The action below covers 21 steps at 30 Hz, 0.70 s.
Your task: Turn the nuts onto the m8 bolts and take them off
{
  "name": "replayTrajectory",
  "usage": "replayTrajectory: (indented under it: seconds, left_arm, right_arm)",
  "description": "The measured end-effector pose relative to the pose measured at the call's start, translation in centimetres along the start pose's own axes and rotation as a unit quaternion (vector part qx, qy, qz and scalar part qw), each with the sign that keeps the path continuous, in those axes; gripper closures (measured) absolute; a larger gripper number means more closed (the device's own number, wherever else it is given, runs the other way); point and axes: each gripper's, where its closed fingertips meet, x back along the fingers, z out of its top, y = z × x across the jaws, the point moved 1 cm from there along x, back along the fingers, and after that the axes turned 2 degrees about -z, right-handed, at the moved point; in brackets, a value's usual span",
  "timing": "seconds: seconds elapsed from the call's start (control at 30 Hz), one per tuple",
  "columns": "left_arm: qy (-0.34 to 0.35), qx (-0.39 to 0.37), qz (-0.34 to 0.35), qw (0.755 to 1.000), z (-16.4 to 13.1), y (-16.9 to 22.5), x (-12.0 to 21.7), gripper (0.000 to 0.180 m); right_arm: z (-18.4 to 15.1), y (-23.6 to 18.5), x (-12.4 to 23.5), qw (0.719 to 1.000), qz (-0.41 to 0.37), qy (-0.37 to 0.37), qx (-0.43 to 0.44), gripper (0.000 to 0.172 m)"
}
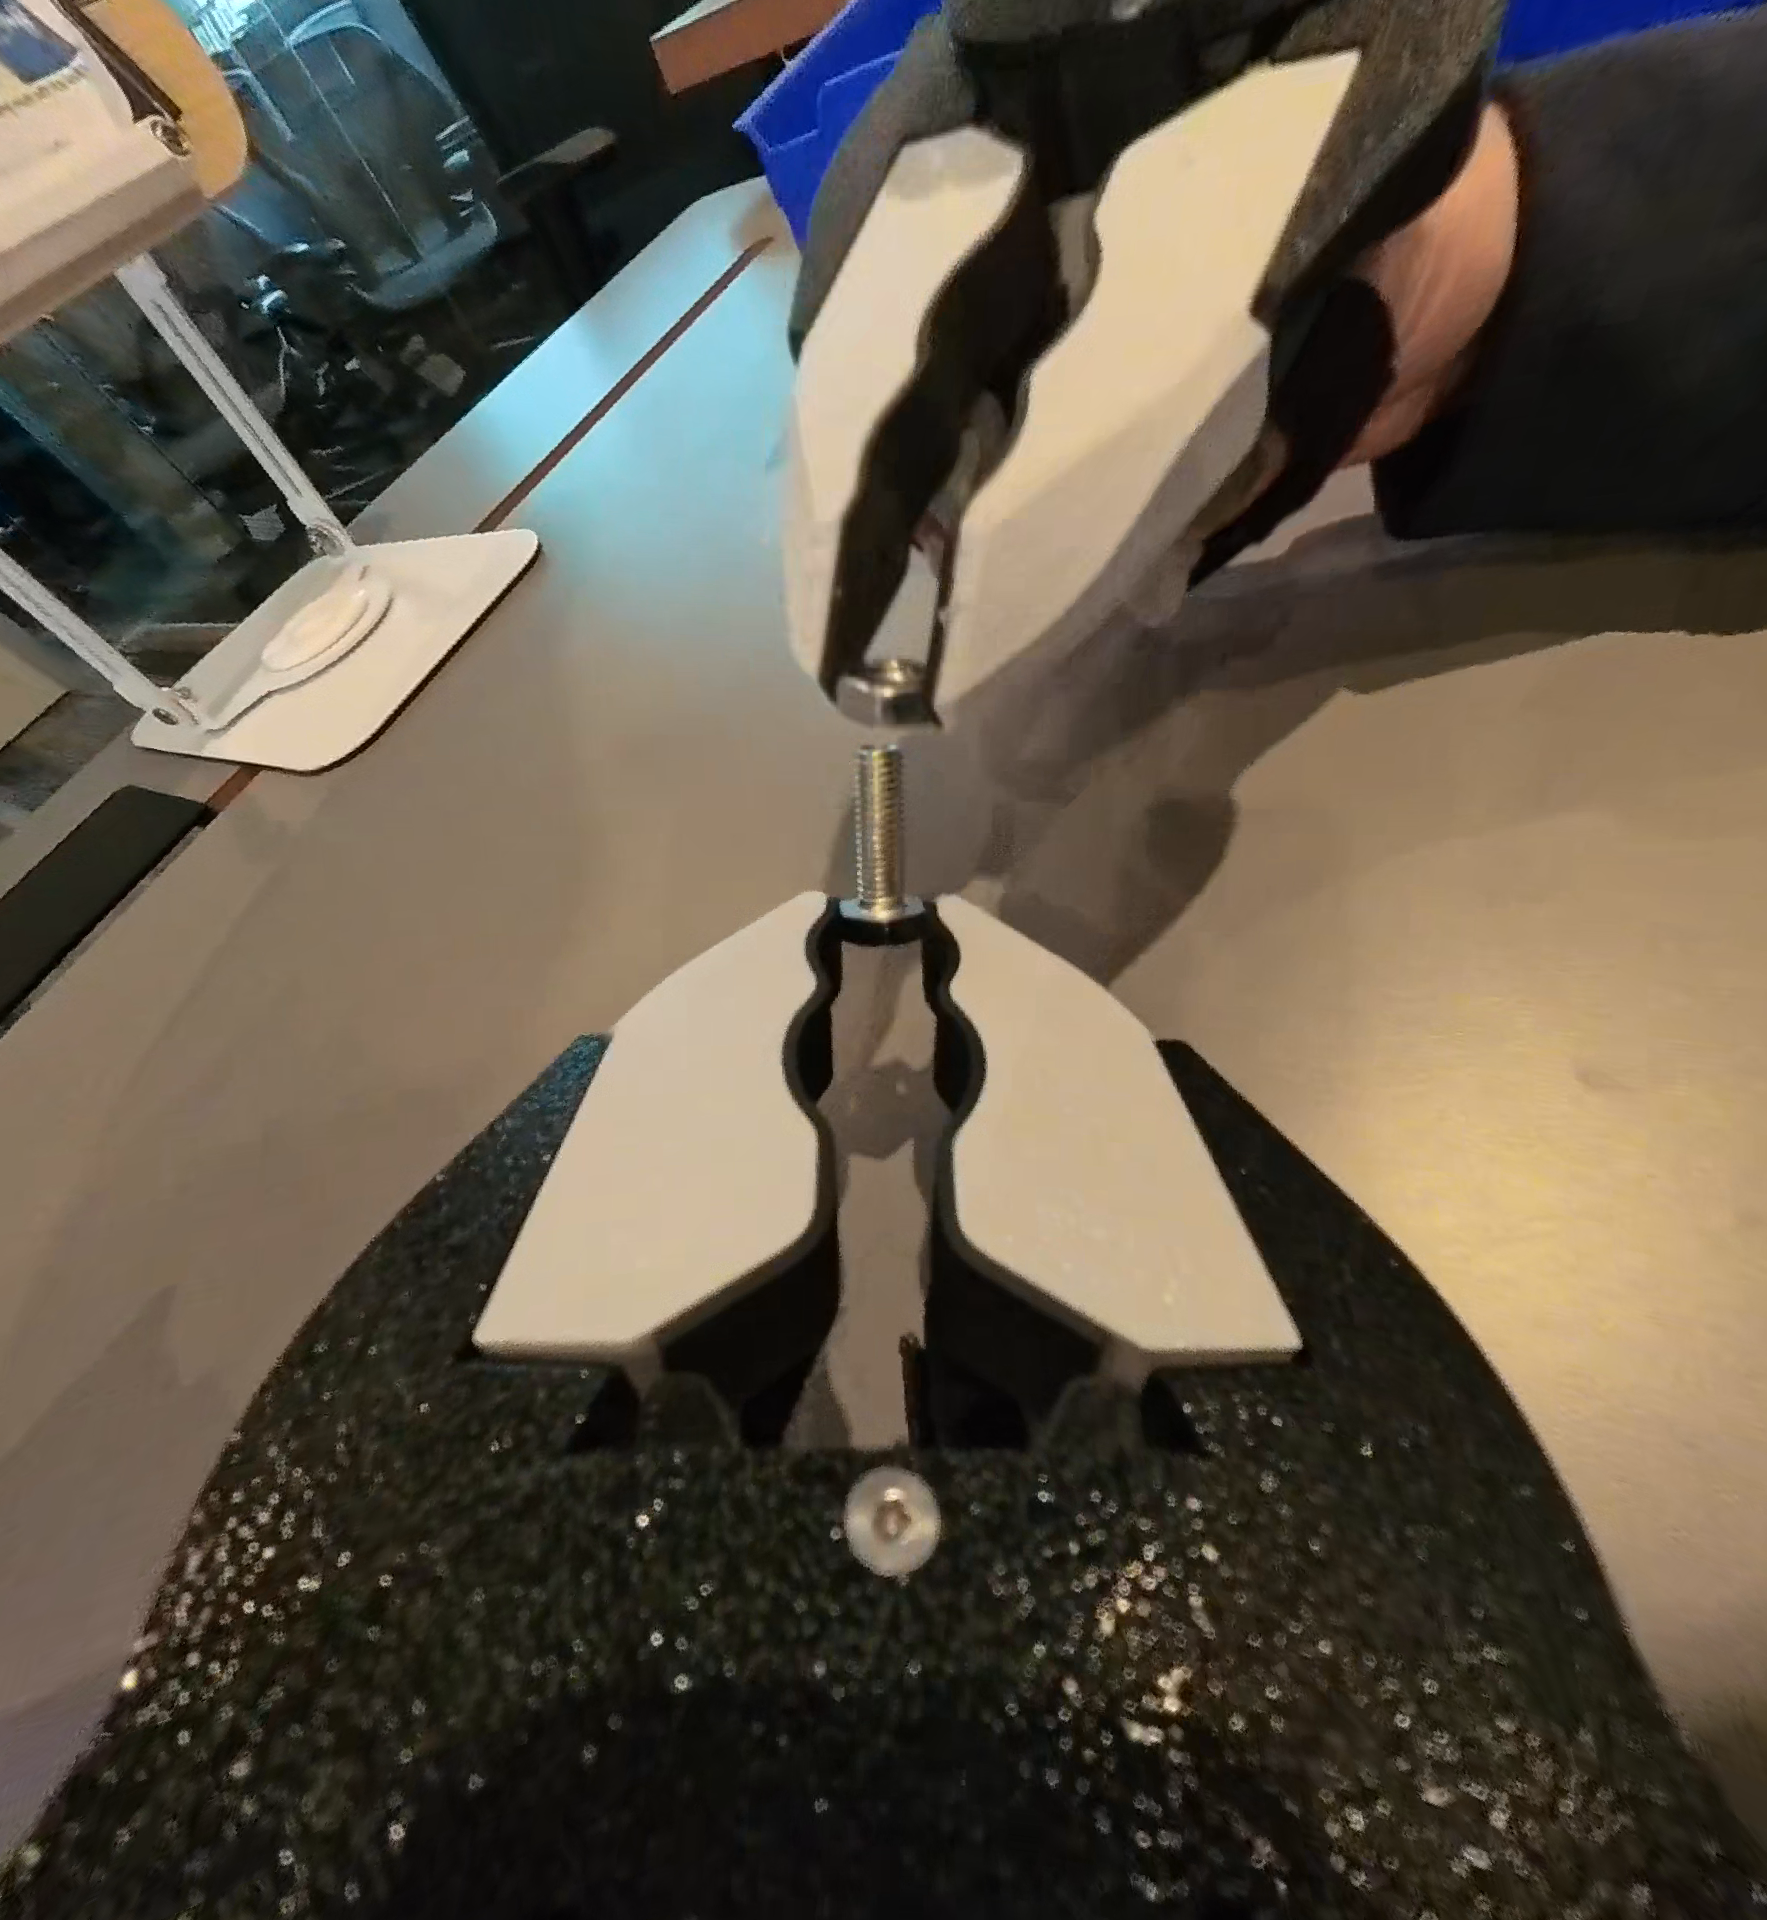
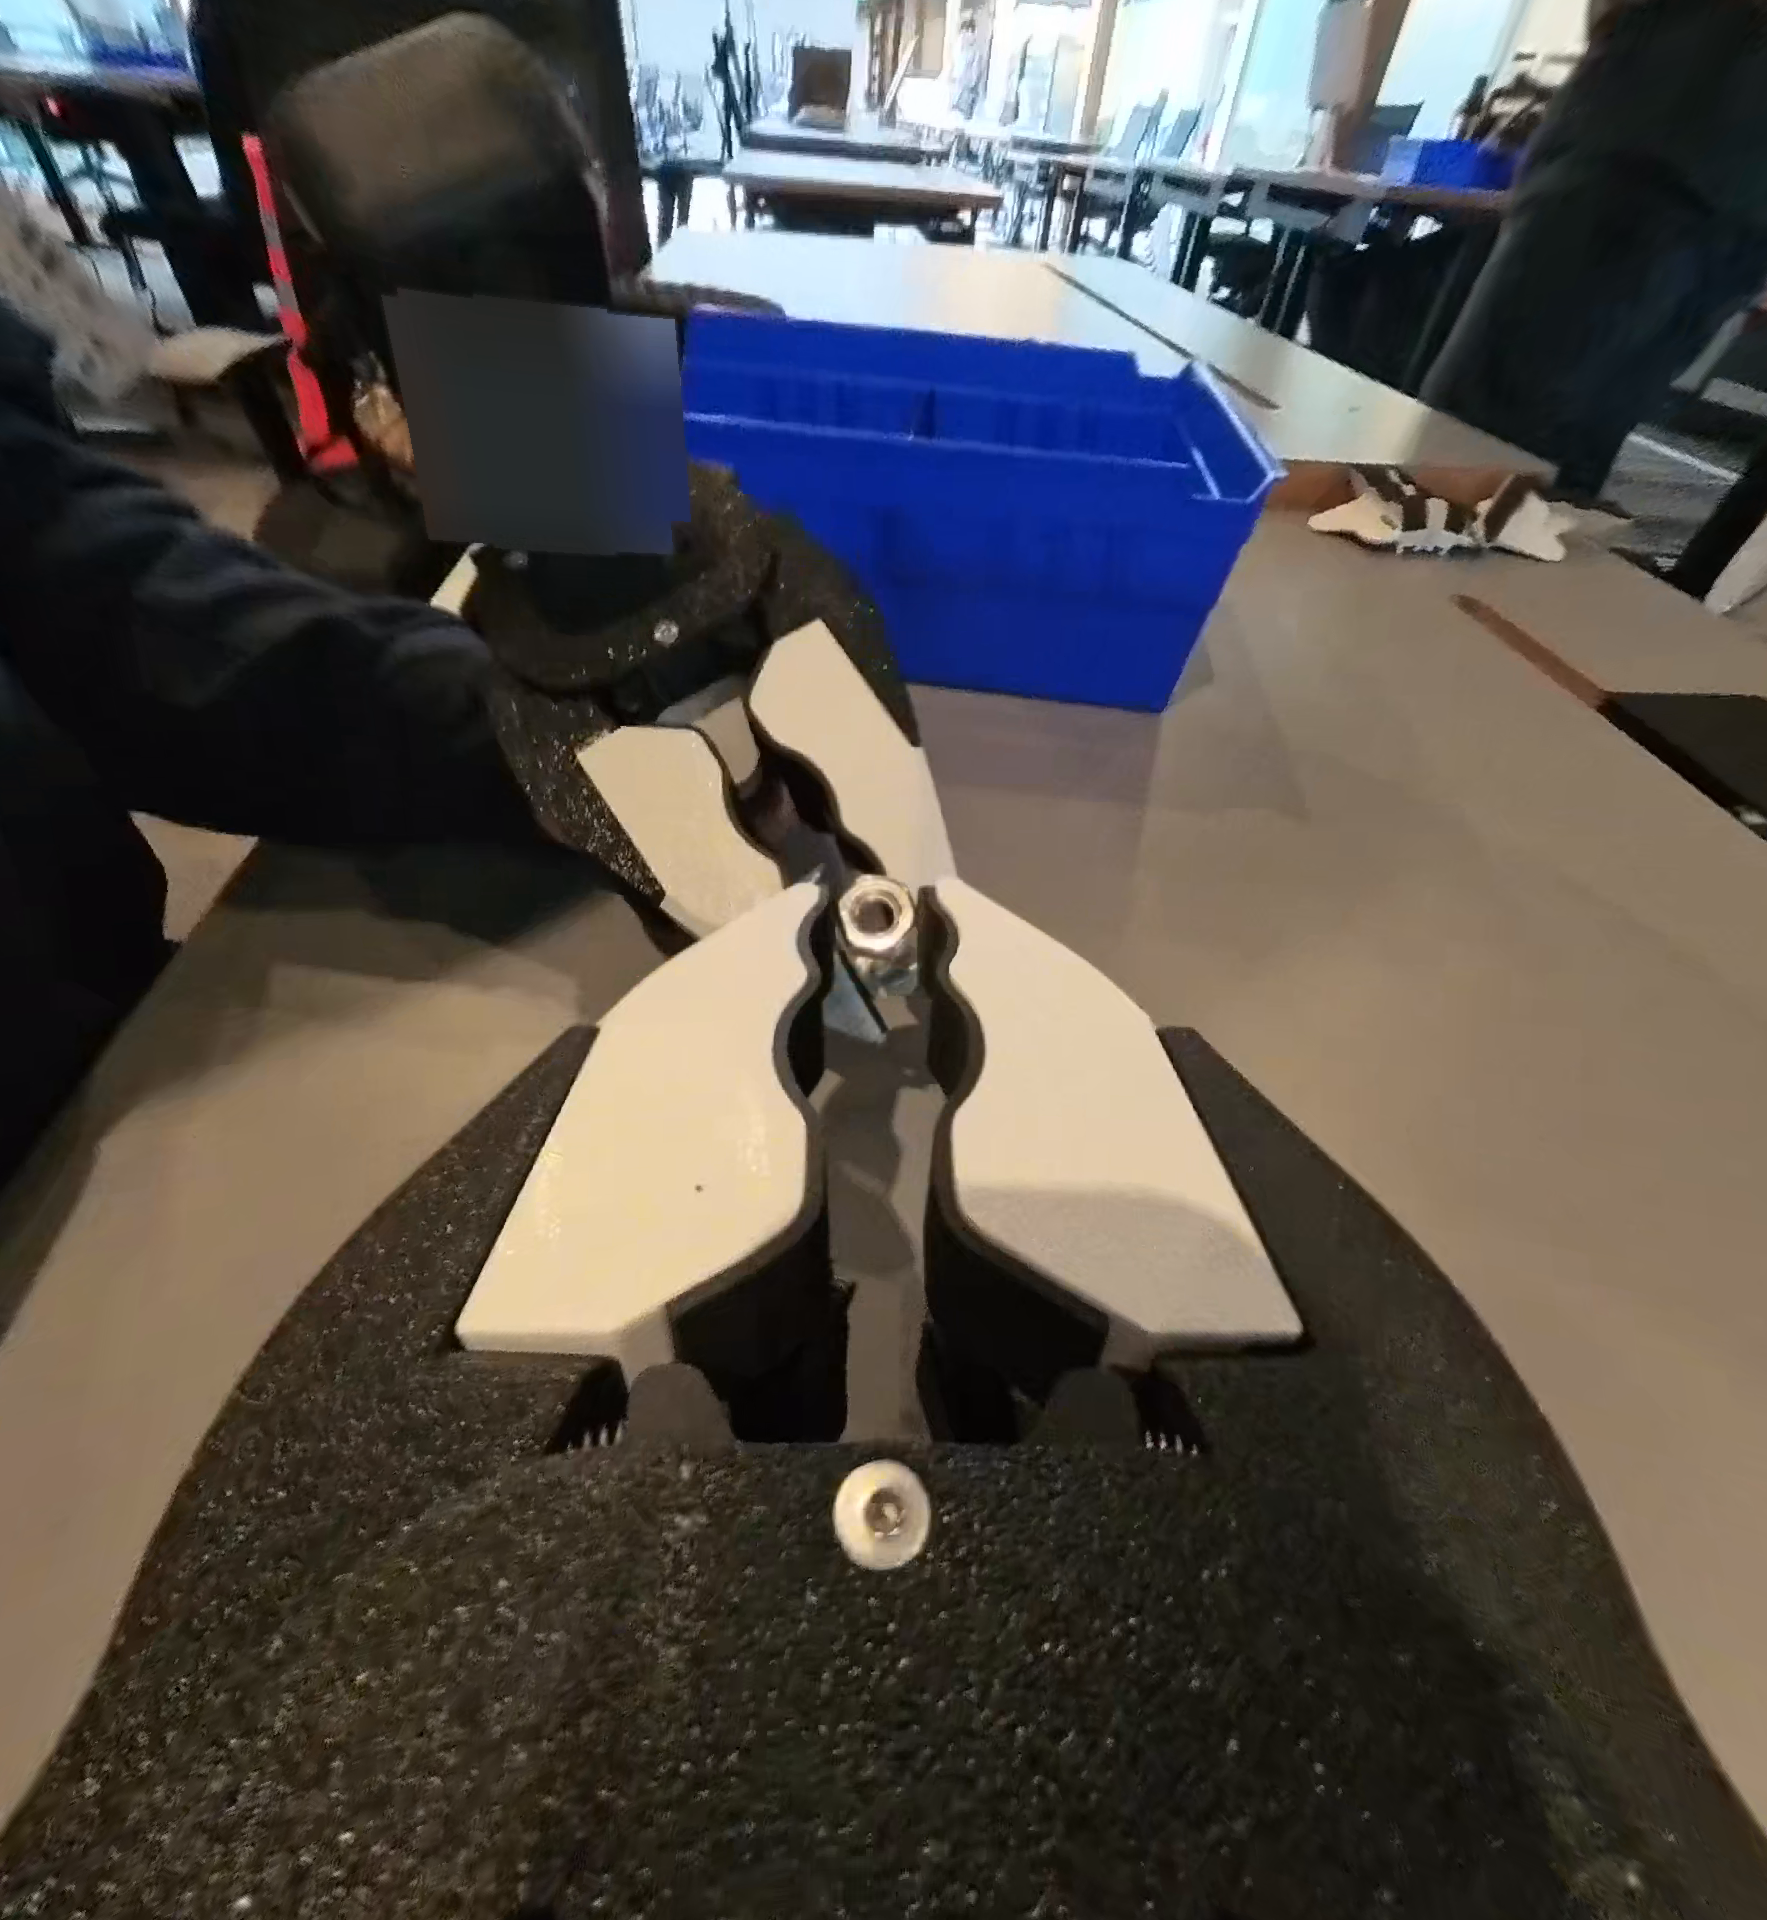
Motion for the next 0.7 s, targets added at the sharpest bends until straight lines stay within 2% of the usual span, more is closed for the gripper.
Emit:
replayTrajectory:
  seconds: [0.3,0.5,0.7]
  left_arm:
    - [0.034,0.006,-0.024,0.999,0.7,0.4,0.5,0.167]
    - [0.07,0.018,-0.053,0.996,1.5,0.7,1.0,0.167]
    - [0.058,0.02,-0.05,0.997,1.2,0.7,0.8,0.167]
  right_arm:
    - [0.0,-0.1,-0.1,1.0,0.001,0.0,0.016,0.157]
    - [0.6,-0.5,0.1,0.999,0.02,0.026,0.007,0.157]
    - [0.4,-0.2,0.0,0.999,0.019,0.022,-0.014,0.157]
